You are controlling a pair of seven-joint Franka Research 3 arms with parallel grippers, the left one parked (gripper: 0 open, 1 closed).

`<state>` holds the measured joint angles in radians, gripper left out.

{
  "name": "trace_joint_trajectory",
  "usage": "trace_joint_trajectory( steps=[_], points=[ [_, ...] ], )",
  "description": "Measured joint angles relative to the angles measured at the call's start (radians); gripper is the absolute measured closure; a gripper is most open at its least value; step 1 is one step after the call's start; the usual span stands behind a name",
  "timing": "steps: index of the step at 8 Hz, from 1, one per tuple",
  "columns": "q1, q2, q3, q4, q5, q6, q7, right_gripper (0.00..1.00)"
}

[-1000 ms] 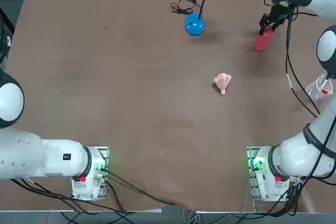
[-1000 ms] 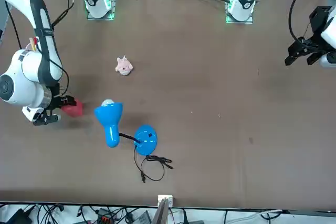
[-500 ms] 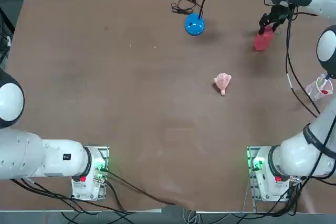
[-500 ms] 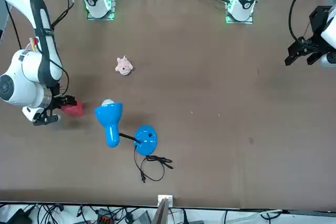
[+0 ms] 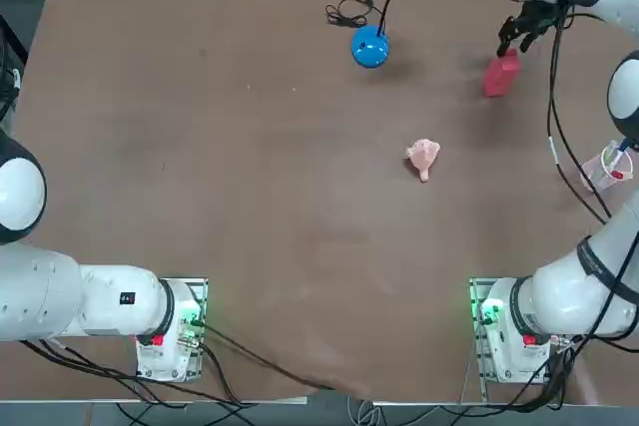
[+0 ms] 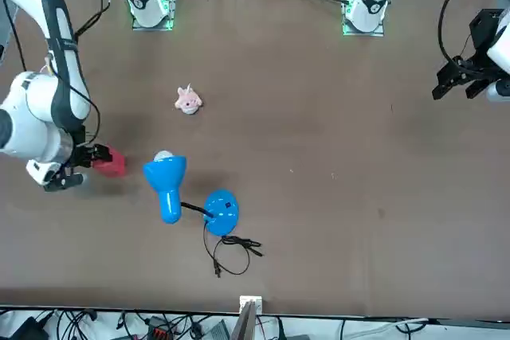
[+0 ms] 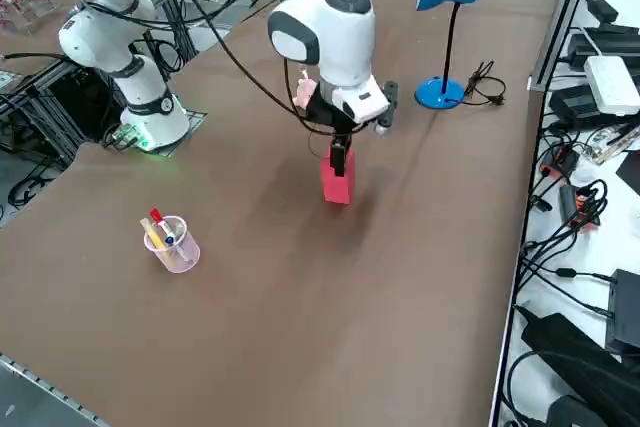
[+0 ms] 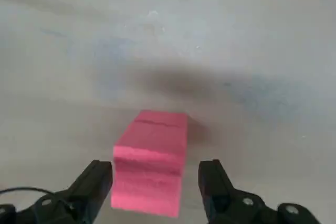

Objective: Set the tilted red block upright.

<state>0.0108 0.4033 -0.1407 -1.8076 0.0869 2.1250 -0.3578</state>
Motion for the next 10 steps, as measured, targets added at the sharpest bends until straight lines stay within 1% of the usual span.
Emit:
trace_joint_trajectory(
  steps=[2, 3, 5, 7, 10],
  points=[
    [-0.010, -0.056, -0.003, 0.010, 0.000, -0.026, -0.009, 0.00],
    [-0.009, -0.087, -0.003, 0.027, 0.000, -0.057, -0.009, 0.00],
    [-0.006, -0.152, 0.006, 0.103, 0.001, -0.178, -0.005, 0.00],
    [0.006, -0.221, 0.015, 0.179, 0.001, -0.294, 0.046, 0.00],
    [0.038, -0.330, 0.018, 0.198, -0.011, -0.415, 0.180, 0.00]
  ],
)
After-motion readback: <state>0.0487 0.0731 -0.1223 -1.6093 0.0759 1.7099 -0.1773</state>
